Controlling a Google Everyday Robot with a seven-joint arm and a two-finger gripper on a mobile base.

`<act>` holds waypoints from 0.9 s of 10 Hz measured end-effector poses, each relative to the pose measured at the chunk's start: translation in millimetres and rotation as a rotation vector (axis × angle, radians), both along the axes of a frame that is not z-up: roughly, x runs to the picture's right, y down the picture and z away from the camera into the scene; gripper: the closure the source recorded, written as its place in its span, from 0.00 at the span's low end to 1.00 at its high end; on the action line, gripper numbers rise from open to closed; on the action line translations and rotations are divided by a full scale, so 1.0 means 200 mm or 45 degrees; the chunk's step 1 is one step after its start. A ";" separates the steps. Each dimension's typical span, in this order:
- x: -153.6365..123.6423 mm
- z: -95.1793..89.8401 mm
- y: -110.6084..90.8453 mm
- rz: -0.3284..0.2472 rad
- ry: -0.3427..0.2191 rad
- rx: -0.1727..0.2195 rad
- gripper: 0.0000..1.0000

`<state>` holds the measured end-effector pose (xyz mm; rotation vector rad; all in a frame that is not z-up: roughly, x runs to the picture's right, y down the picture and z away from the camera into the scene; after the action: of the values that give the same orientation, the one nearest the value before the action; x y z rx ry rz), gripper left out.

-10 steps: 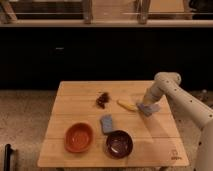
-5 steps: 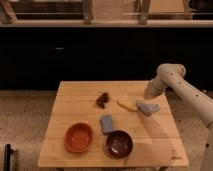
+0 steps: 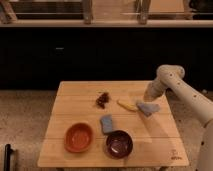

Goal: Wipe purple bowl with towel

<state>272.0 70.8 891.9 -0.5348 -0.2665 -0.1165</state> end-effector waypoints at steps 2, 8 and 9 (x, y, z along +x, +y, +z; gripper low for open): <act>0.01 0.09 0.10 0.009 0.005 -0.028 0.20; 0.02 0.08 0.14 0.020 0.015 -0.055 0.20; 0.02 0.08 0.15 0.019 0.018 -0.059 0.20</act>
<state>275.7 100.0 907.8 -0.5796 -0.2599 -0.0920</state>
